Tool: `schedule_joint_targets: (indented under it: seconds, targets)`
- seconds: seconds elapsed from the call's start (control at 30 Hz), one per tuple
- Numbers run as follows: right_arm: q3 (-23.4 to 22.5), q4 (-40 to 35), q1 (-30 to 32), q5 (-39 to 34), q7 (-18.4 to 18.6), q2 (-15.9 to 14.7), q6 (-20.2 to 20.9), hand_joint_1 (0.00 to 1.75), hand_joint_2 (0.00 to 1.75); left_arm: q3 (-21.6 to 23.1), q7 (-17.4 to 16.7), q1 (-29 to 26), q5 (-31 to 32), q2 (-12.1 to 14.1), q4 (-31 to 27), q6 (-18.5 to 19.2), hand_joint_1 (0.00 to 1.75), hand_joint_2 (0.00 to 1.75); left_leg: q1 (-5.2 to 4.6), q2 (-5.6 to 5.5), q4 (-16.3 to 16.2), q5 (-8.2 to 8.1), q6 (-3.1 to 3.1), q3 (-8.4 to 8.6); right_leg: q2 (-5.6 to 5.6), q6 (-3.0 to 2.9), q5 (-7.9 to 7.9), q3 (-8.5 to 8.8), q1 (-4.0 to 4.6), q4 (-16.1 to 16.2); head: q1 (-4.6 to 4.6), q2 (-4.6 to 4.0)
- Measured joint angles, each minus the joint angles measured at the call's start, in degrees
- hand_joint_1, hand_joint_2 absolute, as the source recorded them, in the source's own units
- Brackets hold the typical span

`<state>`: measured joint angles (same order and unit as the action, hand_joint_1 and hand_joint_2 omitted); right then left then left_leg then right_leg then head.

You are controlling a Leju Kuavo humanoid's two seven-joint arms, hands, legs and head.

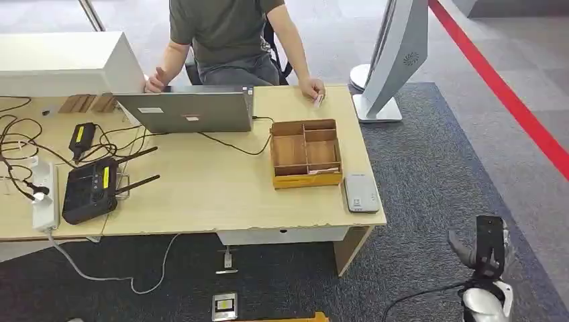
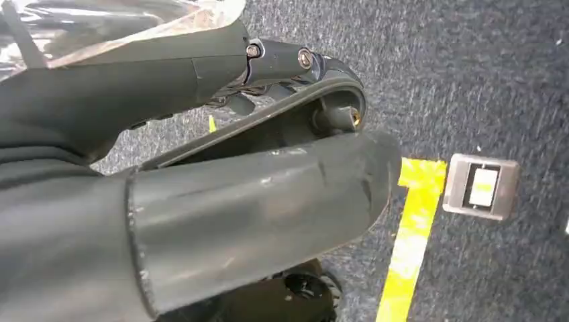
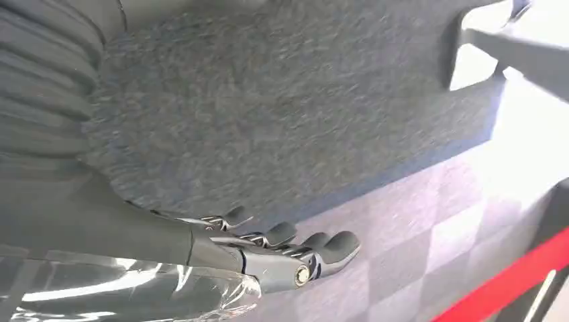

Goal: Pass the card to the sensor for recognition and then transmit it.

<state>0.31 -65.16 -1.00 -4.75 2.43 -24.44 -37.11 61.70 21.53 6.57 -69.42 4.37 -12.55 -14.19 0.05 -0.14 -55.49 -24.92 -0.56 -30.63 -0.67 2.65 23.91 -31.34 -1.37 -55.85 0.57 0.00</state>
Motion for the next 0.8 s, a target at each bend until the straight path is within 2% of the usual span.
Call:
schedule_joint_targets:
  seconds: [0.1, 0.17, 0.2, 0.4, 0.47, 0.5, 0.53, 0.57, 0.7, 0.8]
  targets:
    - [0.3, -1.0, -6.9, -4.5, 3.4, -5.3, 7.5, 0.0, 1.75, 0.2, -0.7, 0.1, 1.2, 0.0, 0.0, 0.9, 0.0, 0.0, -0.04, 0.1, 0.0, 0.06, 0.07, -0.06, 0.2, -0.03, -0.18, -0.18, -0.04, 0.0, 0.0, 0.0]
    - [-0.1, -1.0, -12.4, -7.3, 4.1, -8.3, 13.6, 0.0, 1.75, 0.5, -1.2, 0.3, 1.9, 0.1, 0.0, 1.2, 0.0, 0.0, -0.05, 0.15, 0.0, 0.19, -0.01, -0.06, 0.21, -0.02, -0.22, -0.27, -0.05, 0.0, -0.02, 0.0]
    - [-0.2, -1.2, -13.9, -7.6, 4.2, -9.2, 15.1, 0.0, 1.75, 0.5, -1.2, 0.4, 2.0, 0.1, 0.0, 1.2, 0.0, 0.0, -0.05, 0.11, 0.0, 0.2, -0.01, -0.09, 0.19, -0.01, -0.23, -0.27, -0.04, 0.0, 0.0, 0.0]
    - [-0.2, -1.2, -14.1, -7.7, 4.2, -9.3, 15.4, 0.0, 1.75, 0.6, -1.3, 0.4, 2.1, 0.1, 0.0, 1.2, 0.0, 0.0, -0.05, 0.1, 0.0, 0.21, -0.01, -0.09, 0.19, -0.01, -0.23, -0.28, -0.04, 0.0, 0.0, 0.0]
    - [-0.1, -2.2, -16.8, -7.3, 5.0, -10.7, 16.9, 0.0, 1.75, 0.7, -1.4, 0.4, 2.3, 0.1, 0.0, 1.2, 0.0, 0.0, -0.05, -0.04, 0.0, 0.26, 0.01, -0.12, 0.08, 0.0, -0.24, -0.28, -0.03, 0.0, 0.0, 0.0]
    - [0.0, -3.6, -18.6, -5.8, 5.9, -11.4, 17.0, 0.0, 1.75, 1.0, -1.6, 0.3, 2.4, 0.1, 0.0, 1.2, 0.0, 0.0, -0.04, -0.13, 0.0, 0.29, 0.01, -0.16, -0.01, 0.0, -0.25, -0.27, -0.02, 0.0, 0.0, 0.0]
    - [2.0, -9.9, -23.8, 6.6, 8.9, -12.2, 18.2, 0.0, 1.75, 1.5, -2.1, 0.4, 2.5, 0.1, 0.0, 1.2, 0.0, 0.0, -0.02, -0.07, 0.0, 0.29, 0.04, -0.29, 0.01, -0.03, -0.25, -0.37, -0.01, -0.2, 0.0, 0.0]
    - [4.3, -12.4, -26.4, 14.1, 10.4, -11.3, 19.0, 0.0, 1.75, 1.5, -2.2, 0.6, 2.5, 0.1, 0.0, 1.2, 0.0, 0.0, 0.03, -0.02, 0.0, 0.3, 0.06, -0.24, 0.03, -0.05, -0.24, -0.41, 0.06, -0.2, 0.0, 0.0]
    - [7.3, -15.6, -28.9, 19.5, 11.1, -10.4, 19.8, 0.0, 1.75, 1.6, -2.2, 0.5, 2.5, 0.0, 0.0, 1.2, 0.0, 0.0, 0.1, -0.37, 0.0, 0.43, 0.12, -0.41, -0.28, -0.07, -0.23, -0.44, 0.07, -0.2, 0.02, 0.0]
    - [11.2, -17.3, -32.2, 32.7, 11.8, -9.3, 23.3, 0.0, 1.75, 1.9, -2.2, 0.5, 3.3, 0.1, 0.0, 1.9, 0.0, 0.0, 0.09, -0.18, 0.1, 0.44, 0.14, -0.56, -0.19, -0.2, -0.32, -0.61, 0.07, -0.3, 0.0, 0.0]
